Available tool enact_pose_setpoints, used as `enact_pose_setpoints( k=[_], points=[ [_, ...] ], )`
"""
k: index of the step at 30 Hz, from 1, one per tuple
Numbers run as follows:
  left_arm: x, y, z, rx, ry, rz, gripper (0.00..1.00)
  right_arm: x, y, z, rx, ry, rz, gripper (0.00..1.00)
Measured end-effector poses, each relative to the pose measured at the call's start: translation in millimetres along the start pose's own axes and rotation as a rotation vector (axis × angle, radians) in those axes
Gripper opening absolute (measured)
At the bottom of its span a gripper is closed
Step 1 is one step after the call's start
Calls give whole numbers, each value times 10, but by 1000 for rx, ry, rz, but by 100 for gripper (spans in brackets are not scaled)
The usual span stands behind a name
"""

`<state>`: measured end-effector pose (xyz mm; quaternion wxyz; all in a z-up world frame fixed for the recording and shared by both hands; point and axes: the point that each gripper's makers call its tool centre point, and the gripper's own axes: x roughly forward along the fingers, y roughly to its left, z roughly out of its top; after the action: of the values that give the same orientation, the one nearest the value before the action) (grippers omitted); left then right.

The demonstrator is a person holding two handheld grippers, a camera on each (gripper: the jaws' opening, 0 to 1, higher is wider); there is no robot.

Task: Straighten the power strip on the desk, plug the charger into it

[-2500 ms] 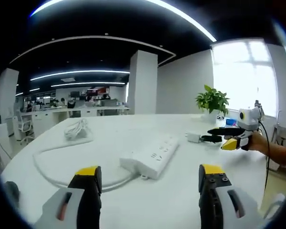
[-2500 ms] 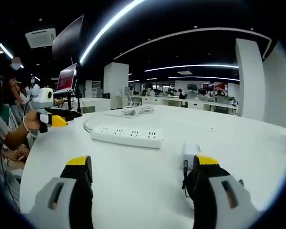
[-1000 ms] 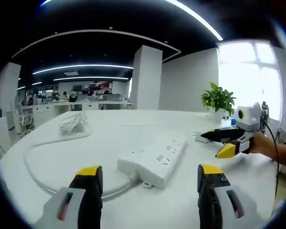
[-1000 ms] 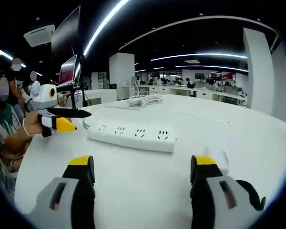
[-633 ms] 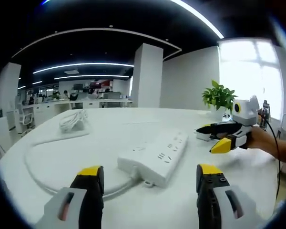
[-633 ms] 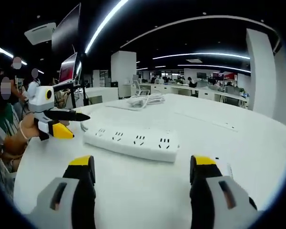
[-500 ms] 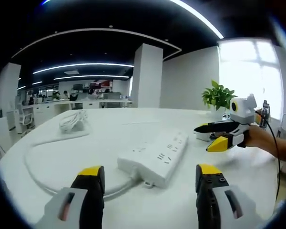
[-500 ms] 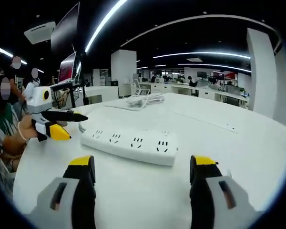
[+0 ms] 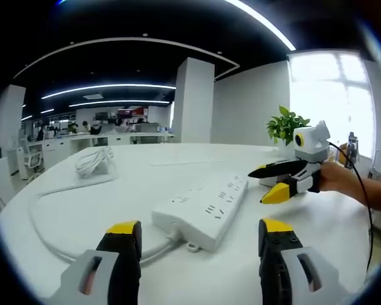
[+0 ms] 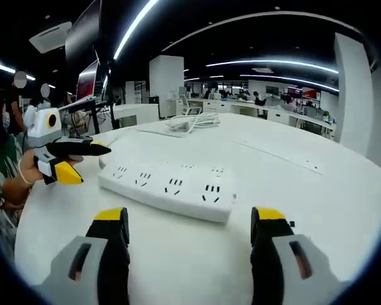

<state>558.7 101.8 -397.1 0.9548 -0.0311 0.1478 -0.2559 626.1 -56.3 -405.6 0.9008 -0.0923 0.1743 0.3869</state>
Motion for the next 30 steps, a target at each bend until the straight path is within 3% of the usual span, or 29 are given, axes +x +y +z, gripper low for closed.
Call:
enact_pose_setpoints(
  k=[10,30],
  points=[
    [29,-37,-11,16,8,-5,71,85,-11,-44,-1,33,23,74],
    [109,-28,-89,18,36,-1,65,124,5,-78,3,25,49,71]
  ],
)
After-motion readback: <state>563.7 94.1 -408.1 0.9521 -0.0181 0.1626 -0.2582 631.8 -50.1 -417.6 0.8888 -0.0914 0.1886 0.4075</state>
